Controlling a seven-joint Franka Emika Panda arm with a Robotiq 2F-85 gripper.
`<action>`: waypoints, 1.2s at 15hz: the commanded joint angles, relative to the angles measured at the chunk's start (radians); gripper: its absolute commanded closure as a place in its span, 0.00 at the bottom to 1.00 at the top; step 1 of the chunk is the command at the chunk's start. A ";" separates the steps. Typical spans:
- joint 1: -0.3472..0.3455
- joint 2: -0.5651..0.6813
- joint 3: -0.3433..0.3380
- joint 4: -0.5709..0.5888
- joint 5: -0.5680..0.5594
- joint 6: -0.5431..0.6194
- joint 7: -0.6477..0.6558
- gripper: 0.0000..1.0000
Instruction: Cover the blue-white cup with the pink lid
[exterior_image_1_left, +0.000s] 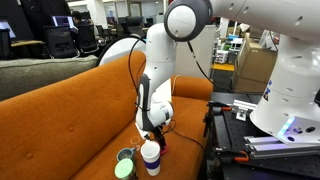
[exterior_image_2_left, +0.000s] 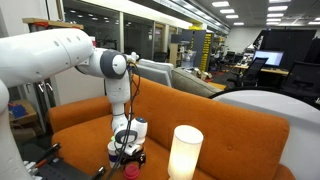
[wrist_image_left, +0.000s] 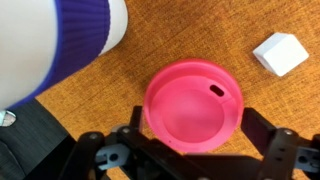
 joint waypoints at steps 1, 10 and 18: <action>0.015 0.014 -0.013 0.011 -0.010 -0.008 0.013 0.00; 0.036 0.072 -0.031 0.073 -0.014 -0.035 0.042 0.00; 0.018 0.042 -0.026 0.044 -0.009 -0.030 0.033 0.33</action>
